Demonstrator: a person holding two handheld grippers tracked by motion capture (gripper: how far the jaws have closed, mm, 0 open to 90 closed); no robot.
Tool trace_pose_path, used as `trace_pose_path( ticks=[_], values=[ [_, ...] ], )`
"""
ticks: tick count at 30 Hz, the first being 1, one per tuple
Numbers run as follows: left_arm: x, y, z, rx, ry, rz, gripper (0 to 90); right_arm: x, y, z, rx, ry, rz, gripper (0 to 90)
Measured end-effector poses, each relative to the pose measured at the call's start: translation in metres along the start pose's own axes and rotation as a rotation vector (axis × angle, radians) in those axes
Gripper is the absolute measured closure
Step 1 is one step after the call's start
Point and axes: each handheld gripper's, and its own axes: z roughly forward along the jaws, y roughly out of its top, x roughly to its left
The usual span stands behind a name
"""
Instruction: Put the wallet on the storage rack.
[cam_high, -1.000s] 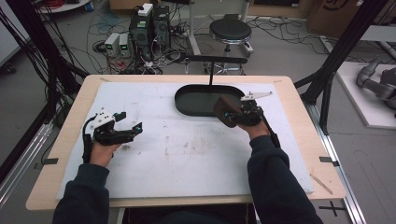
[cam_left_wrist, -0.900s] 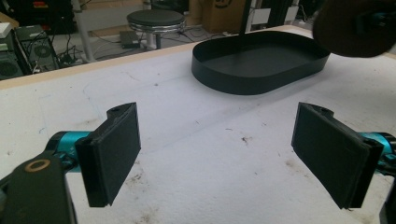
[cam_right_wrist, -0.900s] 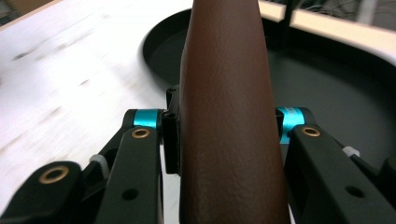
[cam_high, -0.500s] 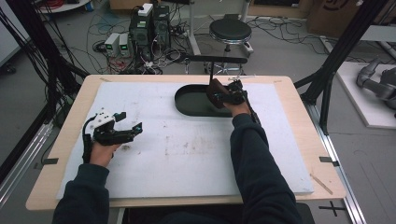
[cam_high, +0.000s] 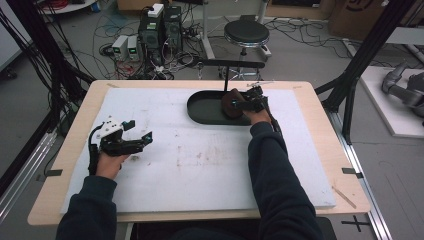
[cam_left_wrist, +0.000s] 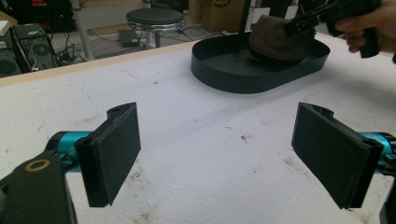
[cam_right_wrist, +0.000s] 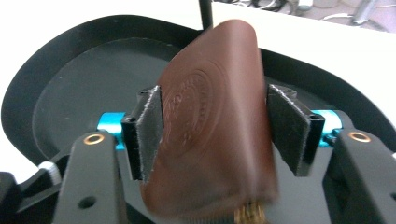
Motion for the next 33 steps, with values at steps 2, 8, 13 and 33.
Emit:
trace_pose_path(
  ticks=[2, 8, 13, 33],
  values=[
    [-0.001, 0.000, 0.000, 0.004, -0.001, 0.004, 15.5, -0.006, 0.000, -0.013, -0.025, -0.016, -0.012, 37.6],
    [-0.001, 0.000, 0.001, 0.009, -0.002, 0.006, 15.5, -0.020, -0.001, -0.059, -0.066, 0.008, -0.040, 37.4],
    [0.001, -0.001, 0.001, 0.009, -0.002, -0.010, 15.5, -0.017, -0.016, -0.096, -0.068, 0.025, -0.126, 28.8],
    [0.005, 0.006, -0.001, -0.031, 0.018, -0.024, 15.3, -0.008, -0.127, -0.175, -0.171, -0.048, -0.177, 20.5]
  ],
)
